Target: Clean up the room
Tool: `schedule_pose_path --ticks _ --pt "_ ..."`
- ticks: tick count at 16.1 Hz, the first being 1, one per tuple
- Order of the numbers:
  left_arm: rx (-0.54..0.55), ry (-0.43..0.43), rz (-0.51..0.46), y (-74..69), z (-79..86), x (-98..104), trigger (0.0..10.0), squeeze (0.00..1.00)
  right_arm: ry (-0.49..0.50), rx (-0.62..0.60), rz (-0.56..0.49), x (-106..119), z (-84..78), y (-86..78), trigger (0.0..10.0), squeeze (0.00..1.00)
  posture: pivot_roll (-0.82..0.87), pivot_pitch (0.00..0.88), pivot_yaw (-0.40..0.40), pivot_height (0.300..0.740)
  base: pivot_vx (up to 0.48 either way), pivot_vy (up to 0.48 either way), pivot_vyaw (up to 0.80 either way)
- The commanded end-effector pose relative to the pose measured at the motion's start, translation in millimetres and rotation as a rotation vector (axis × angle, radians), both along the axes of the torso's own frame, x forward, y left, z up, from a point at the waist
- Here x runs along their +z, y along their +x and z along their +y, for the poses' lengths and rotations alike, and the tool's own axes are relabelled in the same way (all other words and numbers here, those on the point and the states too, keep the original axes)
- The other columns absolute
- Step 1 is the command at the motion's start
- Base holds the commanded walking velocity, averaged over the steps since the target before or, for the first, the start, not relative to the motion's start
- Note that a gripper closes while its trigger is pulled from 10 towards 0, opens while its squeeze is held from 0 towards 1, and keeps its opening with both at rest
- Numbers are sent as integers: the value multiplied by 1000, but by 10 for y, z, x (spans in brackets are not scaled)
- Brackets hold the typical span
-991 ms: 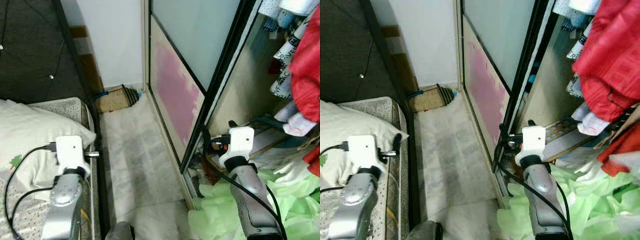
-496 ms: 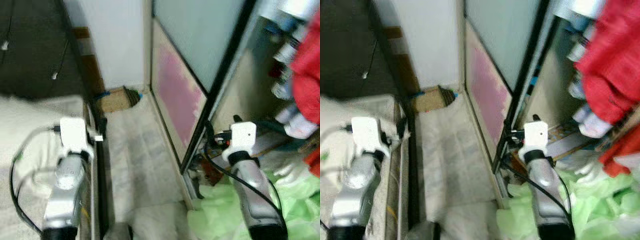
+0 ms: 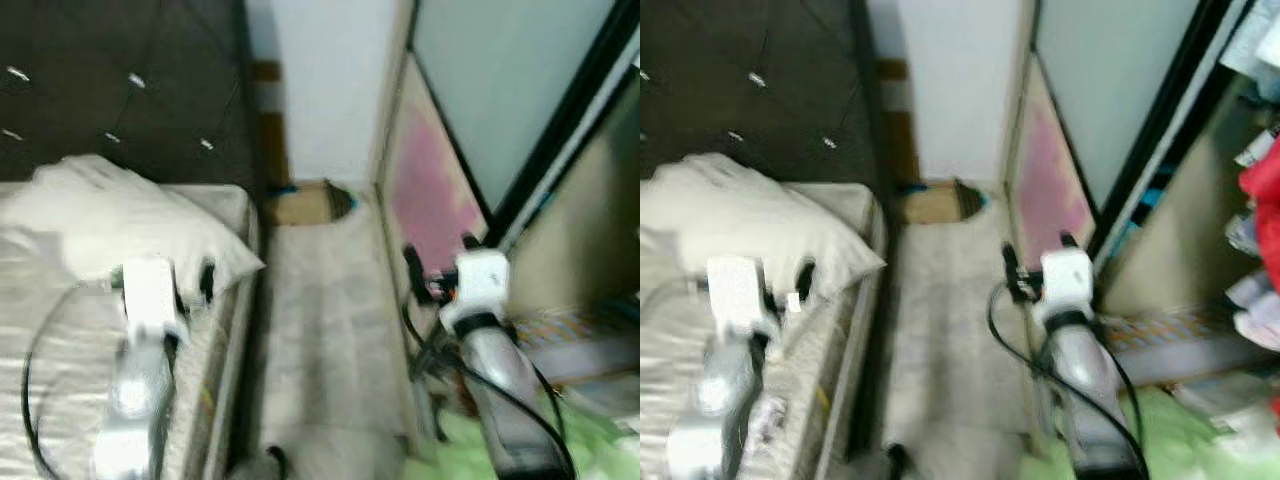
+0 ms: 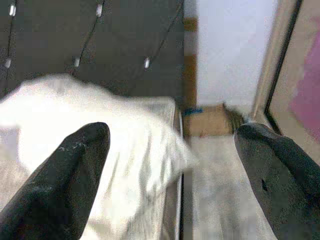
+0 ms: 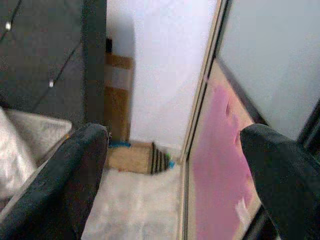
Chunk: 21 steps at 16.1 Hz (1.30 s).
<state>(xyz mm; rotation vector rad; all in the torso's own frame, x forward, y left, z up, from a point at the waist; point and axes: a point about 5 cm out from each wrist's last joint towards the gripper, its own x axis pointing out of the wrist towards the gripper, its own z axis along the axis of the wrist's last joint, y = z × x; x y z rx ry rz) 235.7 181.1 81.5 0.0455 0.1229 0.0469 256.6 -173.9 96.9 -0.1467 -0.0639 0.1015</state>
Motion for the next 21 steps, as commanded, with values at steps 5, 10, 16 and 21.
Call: schedule_pose_path --ticks 5,10,16,21 --pt "-74 53 42 -156 -84 -147 10000 0 43 -22 96 -172 -35 -109 10000 0 58 0 -50 740 0 0 800" --pt "-75 177 0 -2 79 -157 10000 0 8 6 7 -33 58 67 10000 0 40 9 -47 740 0 0 800" --pt "61 147 -36 228 112 18 10000 0 43 -27 13 66 -15 185 10000 0 38 0 -63 740 0 0 800" --pt "-6 72 -58 242 178 43 10000 0 26 1 -15 112 31 100 10000 0 18 0 -30 740 0 0 800"
